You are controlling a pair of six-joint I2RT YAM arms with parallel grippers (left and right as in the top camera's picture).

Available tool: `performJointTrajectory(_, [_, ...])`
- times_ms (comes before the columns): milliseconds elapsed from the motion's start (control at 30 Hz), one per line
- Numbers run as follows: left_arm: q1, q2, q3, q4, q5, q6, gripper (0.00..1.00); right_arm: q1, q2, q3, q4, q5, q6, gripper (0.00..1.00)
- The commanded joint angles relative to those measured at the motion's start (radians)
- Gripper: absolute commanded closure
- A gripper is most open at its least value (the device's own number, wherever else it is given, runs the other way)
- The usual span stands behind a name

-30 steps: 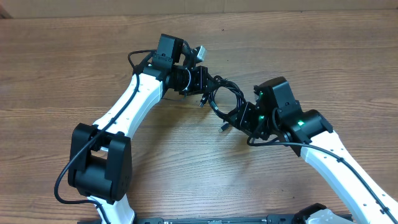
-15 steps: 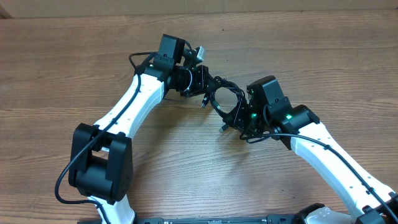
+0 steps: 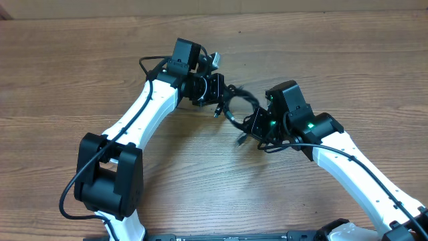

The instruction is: Untangle cables

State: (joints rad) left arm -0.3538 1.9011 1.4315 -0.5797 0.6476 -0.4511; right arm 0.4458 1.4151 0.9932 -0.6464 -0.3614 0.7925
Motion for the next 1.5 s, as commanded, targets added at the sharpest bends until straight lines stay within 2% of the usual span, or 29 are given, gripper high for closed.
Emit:
performJointTrajectory(0, [-0.013, 0.001, 0.004, -0.047, -0.136, 0.114, 0.96, -0.013, 0.001, 0.023, 0.013, 0.000, -0.002, 0.96])
performJointTrajectory(100, [-0.013, 0.001, 0.004, -0.062, -0.080, 0.135, 0.96, -0.023, 0.001, 0.023, 0.021, 0.001, -0.002, 0.96])
performJointTrajectory(433, [-0.013, 0.001, 0.004, 0.007, 0.566, 0.133, 0.96, -0.023, 0.001, 0.023, 0.052, 0.084, -0.002, 0.96])
performJointTrajectory(500, [-0.013, 0.001, 0.004, 0.013, 0.605, 0.113, 0.96, -0.023, 0.001, 0.023, 0.052, 0.095, -0.002, 0.96])
performJointTrajectory(567, [-0.013, 0.001, 0.004, 0.016, 0.608, 0.064, 0.96, -0.023, 0.001, 0.023, 0.051, 0.099, -0.002, 0.89])
performJointTrajectory(667, [-0.013, 0.001, 0.004, 0.016, 0.567, 0.062, 0.96, -0.023, 0.001, 0.023, 0.051, 0.099, -0.002, 0.69])
performJointTrajectory(767, [-0.013, 0.001, 0.004, 0.016, 0.490, 0.061, 0.96, -0.023, 0.001, 0.023, 0.051, 0.098, -0.006, 0.53])
performJointTrajectory(867, [-0.013, 0.001, 0.004, 0.015, 0.406, 0.063, 0.96, -0.023, 0.000, 0.023, 0.047, 0.095, -0.006, 0.47])
performJointTrajectory(1100, [-0.013, 0.001, 0.004, -0.018, 0.021, 0.063, 0.96, -0.025, -0.054, 0.024, 0.027, 0.095, -0.038, 0.31])
performJointTrajectory(1300, [0.003, 0.001, 0.004, -0.056, 0.004, 0.041, 0.96, -0.088, -0.171, 0.024, -0.027, 0.100, -0.159, 0.15])
performJointTrajectory(1400, [0.023, 0.001, 0.004, -0.080, 0.026, -0.124, 0.96, -0.132, -0.216, 0.024, -0.047, 0.099, -0.323, 0.07])
performJointTrajectory(1467, [0.046, 0.001, 0.004, -0.082, 0.096, -0.193, 0.96, -0.154, -0.230, 0.024, -0.068, 0.099, -0.414, 0.04])
